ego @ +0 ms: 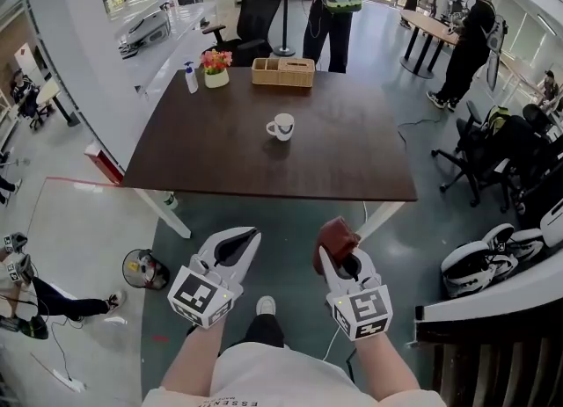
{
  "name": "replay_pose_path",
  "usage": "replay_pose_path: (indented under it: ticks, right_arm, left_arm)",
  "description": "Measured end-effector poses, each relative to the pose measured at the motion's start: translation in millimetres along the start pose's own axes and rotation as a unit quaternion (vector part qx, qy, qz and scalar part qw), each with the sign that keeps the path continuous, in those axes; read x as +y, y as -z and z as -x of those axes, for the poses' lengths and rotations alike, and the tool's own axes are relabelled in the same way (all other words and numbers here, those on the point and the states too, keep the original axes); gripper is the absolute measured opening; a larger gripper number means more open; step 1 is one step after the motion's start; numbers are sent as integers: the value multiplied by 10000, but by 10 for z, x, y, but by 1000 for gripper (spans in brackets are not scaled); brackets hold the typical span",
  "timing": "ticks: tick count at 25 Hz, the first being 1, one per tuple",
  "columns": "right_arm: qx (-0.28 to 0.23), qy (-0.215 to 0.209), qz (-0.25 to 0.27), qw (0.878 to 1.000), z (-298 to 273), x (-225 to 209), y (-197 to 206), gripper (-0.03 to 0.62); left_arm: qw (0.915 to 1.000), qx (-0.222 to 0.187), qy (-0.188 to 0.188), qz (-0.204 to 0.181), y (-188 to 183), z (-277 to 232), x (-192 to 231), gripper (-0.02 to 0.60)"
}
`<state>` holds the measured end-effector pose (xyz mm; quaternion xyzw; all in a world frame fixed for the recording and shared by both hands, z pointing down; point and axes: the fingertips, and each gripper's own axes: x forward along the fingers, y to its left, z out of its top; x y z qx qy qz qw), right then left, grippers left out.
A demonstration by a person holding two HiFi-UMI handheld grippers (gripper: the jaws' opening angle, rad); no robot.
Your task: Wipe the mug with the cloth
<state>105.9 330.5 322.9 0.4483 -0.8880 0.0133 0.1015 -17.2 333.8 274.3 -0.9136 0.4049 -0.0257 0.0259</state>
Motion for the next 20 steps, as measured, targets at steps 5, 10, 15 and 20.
replay_pose_path:
  ticks: [5, 10, 15, 20]
  right_arm:
    - [33, 11, -54, 10000, -40, 8, 39, 75]
    - [33, 19, -71, 10000, -54, 38, 35, 75]
    - [3, 93, -44, 9999, -28, 2, 10, 75]
    - [-5, 104, -34, 9999, 9, 30, -22, 74]
  left_arm:
    - [10000, 16, 9, 62, 44, 4, 11, 0]
    - [10000, 45, 7, 88, 72, 42, 23, 0]
    - [10000, 15, -23, 81, 46, 33, 16, 0]
    - [9999, 4, -64, 106, 20, 80, 19, 0]
